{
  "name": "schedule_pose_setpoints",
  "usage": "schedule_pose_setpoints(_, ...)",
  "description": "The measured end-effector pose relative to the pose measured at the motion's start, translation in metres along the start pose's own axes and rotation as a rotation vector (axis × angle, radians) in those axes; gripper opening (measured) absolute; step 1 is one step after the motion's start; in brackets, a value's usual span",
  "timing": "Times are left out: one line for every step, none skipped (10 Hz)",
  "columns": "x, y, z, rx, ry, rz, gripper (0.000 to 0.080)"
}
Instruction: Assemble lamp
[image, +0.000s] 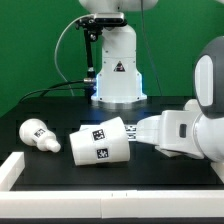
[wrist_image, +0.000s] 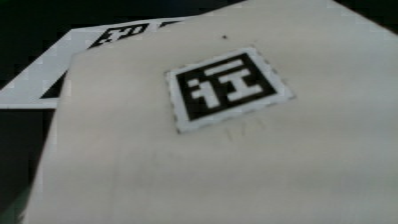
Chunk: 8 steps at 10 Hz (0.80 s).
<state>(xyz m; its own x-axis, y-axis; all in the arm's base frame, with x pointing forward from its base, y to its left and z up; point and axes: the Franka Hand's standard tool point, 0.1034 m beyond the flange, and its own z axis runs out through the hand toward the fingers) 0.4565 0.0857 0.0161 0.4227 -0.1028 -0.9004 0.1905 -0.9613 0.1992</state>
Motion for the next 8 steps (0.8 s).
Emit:
schedule_pose_setpoints(-0.001,-0.001,0.002,0.007,-0.007,0.009,0.0700)
schedule_pose_setpoints(-0.004,-0.005,0.012,0.047,-0.051,0.039,0.0700)
schedule_pose_setpoints(-0.006,-0.006,0.016,0.057,-0.066,0.033,0.0700)
schedule_pose_setpoints(-0.007,-0.006,0.017,0.057,-0.069,0.033,0.0700)
schedule_pose_setpoints(-0.007,-0.006,0.018,0.056,-0.071,0.032,0.0700)
schedule_pose_setpoints(-0.007,-0.006,0.018,0.055,-0.073,0.032,0.0700)
schedule_pose_setpoints(-0.008,-0.006,0.018,0.054,-0.073,0.032,0.0700)
schedule_pose_setpoints(-0.008,-0.006,0.018,0.054,-0.073,0.031,0.0700)
